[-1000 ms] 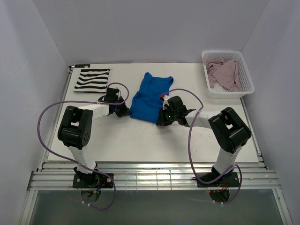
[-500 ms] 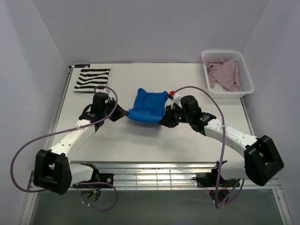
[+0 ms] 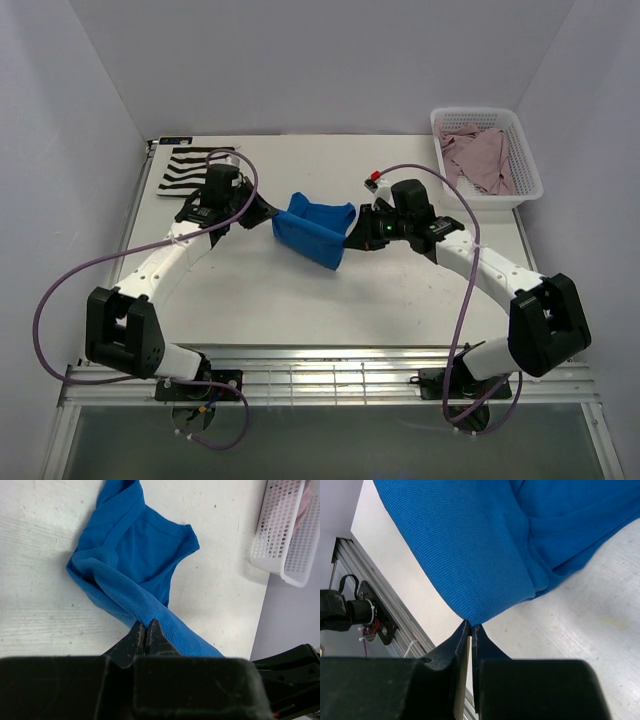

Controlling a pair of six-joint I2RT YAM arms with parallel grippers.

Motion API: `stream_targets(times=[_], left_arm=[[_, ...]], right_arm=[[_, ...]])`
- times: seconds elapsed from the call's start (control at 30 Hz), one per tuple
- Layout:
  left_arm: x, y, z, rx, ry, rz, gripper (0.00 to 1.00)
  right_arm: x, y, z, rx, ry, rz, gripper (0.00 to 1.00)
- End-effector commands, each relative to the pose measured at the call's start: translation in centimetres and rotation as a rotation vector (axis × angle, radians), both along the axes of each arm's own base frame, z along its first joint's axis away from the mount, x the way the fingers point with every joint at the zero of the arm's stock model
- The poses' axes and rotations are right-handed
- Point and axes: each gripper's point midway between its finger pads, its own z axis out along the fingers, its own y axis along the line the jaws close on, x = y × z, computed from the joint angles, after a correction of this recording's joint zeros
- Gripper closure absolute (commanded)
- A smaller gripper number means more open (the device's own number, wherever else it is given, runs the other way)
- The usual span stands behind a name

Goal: Fold and stack the tank tops
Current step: Fold the tank top

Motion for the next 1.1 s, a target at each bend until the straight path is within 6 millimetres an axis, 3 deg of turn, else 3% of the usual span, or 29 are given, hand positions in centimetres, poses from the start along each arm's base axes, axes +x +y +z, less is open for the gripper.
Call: stream_targets(times=[0.0,0.1,0.13,0.43,0.47,0.5,0.63,0.67,0.7,0.73,0.77,0.93,0.97,1.03,1.07], left_arm=[[2.9,0.1,1.4,0.040,-0.062,0.016,1.00],[4.5,-0.7,1.8,0.040,-0.076,-0.005,1.00],[5.1,-0.9,0.8,0.049,-0.052,-0.012,1.00],[10.6,-1.7,-1.3,0.087,-0.039,-0.013,1.00],[11.2,-1.7,-2.6,0.095,-0.017,-0.015,1.00],[12.0,-1.8,-2.2,0.088,-0.029,-0.012,1.00],[14.0,-1.8,-4.1,0.101,-0.003,-0.003,1.00],[14.3,-1.9,-4.6,0.101,0.003,-0.004,1.00],[15.0,-1.9,-5.3,0.099,0.013,0.000,1.00],[15.2,-1.9,-5.7,0.097,0.021,0.001,1.00],[15.5,-1.9,-5.9,0.097,0.024,0.004,1.00],[17.1,-1.7,-7.4,0.106,0.038,0.005,1.00],[17.6,-2.0,-6.9,0.101,0.023,-0.008,0.77],[17.7,-2.3,-7.2,0.095,0.030,-0.029,0.46],[18.0,-2.4,-7.2,0.091,0.029,-0.035,0.25]], right_arm=[[2.0,0.1,1.9,0.058,0.011,0.010,0.92],[3.5,-0.2,2.3,0.078,0.019,0.005,0.92],[3.9,-0.2,2.4,0.079,0.021,0.003,0.92],[9.0,-1.4,1.8,0.090,0.038,-0.041,0.92],[9.6,-1.4,1.0,0.080,0.055,-0.046,0.92],[10.2,-1.7,0.7,0.078,0.056,-0.053,0.92],[13.2,-1.8,-0.1,0.060,0.051,-0.056,0.92],[13.5,-1.9,-1.6,0.043,0.097,-0.060,0.92],[13.9,-1.9,-1.9,0.032,0.088,-0.046,0.92],[14.8,-1.7,-1.4,0.030,0.063,-0.041,0.92],[15.3,-1.7,-2.5,0.017,0.074,-0.042,0.92],[17.6,-1.9,-3.9,0.030,0.106,-0.041,0.92],[18.1,-2.1,-4.2,0.030,0.112,-0.051,0.92],[18.8,-2.3,-4.8,0.016,0.123,-0.084,0.78],[19.0,-2.4,-4.9,0.016,0.127,-0.093,0.68]])
